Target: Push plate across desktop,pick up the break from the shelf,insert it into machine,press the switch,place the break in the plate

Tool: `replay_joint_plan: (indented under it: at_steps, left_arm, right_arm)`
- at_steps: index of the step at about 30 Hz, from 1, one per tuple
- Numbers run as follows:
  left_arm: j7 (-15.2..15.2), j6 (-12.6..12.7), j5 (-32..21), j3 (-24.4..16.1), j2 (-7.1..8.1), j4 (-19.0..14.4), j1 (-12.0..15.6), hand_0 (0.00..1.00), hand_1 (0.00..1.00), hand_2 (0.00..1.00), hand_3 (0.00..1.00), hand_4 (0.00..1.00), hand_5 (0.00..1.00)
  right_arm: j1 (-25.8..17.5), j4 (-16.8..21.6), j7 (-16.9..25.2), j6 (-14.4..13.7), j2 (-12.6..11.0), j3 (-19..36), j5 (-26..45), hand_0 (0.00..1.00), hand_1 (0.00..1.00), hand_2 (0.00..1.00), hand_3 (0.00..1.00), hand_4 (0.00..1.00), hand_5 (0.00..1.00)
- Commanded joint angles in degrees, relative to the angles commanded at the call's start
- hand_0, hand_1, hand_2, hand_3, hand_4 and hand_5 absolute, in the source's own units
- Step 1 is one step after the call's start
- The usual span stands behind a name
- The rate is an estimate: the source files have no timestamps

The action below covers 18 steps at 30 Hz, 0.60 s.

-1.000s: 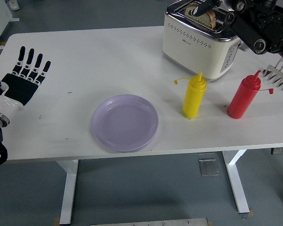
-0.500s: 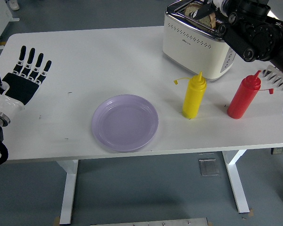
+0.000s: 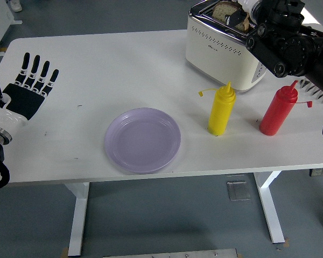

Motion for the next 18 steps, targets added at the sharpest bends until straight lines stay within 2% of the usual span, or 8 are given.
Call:
replay_joint_plan:
  at_steps: [11,12,17,18]
  left_arm:
    - [-0.1,0.1,0.0,-0.4,0.03,0.1,0.2,0.805,0.734,0.693,0.709,0.774,0.998]
    - [-0.1,0.1,0.0,-0.4,0.04,0.0,0.2,0.802,0.732,0.701,0.710,0.772,0.998]
    - [-0.1,0.1,0.0,-0.7,0.04,0.0,0.2,0.802,0.732,0.701,0.710,0.772,0.998]
    - [-0.1,0.1,0.0,-0.8,0.04,0.0,0.2,0.800,0.728,0.709,0.709,0.774,0.998]
  right_arm:
    - [-0.3,1.3,-0.8,-1.4,-0.3,-1.4,1.1,0.375,0.504,0.475,0.546,0.465,0.049]
    - [-0.3,1.5,-0.9,-1.5,-0.3,-1.4,1.1,0.365,0.485,0.422,0.449,0.409,0.002]
    - [-0.3,2.6,-1.6,-2.5,-0.8,-0.6,0.7,0.365,0.485,0.422,0.449,0.409,0.002]
    - [-0.3,2.7,-1.7,-2.7,-0.9,-0.4,0.6,0.349,0.470,0.401,0.409,0.346,0.002]
